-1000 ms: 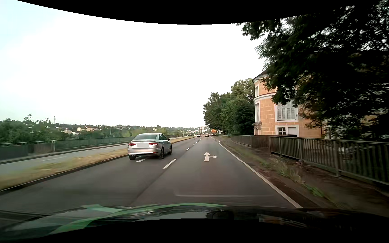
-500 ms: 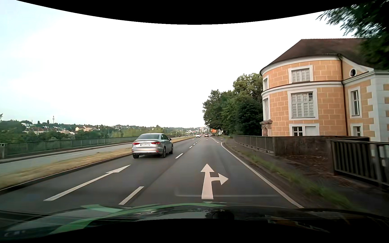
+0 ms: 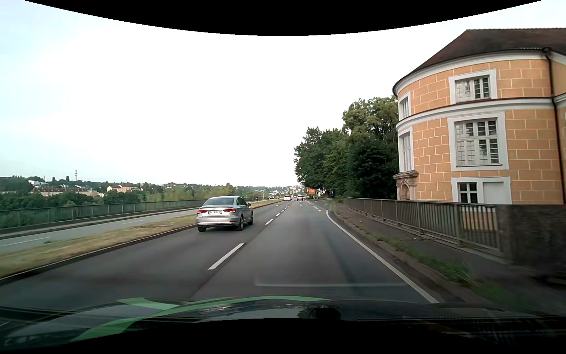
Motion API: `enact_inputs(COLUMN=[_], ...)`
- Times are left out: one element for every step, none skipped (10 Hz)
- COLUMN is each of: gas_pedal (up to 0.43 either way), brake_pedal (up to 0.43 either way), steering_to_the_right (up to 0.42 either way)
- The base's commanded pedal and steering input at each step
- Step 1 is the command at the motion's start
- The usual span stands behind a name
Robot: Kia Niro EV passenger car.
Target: Follow the waypoints while adhering to traffic rules and regulations
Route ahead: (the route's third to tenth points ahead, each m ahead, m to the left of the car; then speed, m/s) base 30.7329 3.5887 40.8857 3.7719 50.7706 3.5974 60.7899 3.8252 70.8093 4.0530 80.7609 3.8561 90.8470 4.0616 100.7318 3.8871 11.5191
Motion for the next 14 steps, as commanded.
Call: enact_inputs(gas_pedal=[0.098, 0.079, 0.067, 0.047, 0.039, 0.02, 0.008, 0.0, 0.0, 0.0, 0.0, 0.0, 0.0, 0.0], brake_pedal=[0.0, 0.0, 0.0, 0.0, 0.0, 0.0, 0.0, 0.0, 0.0, 0.0, 0.0, 0.0, 0.0, 0.0], steering_to_the_right=[-0.002, -0.002, -0.002, -0.002, -0.002, -0.002, -0.002, -0.002, -0.002, -0.002, -0.002, -0.002, -0.002, -0.002])
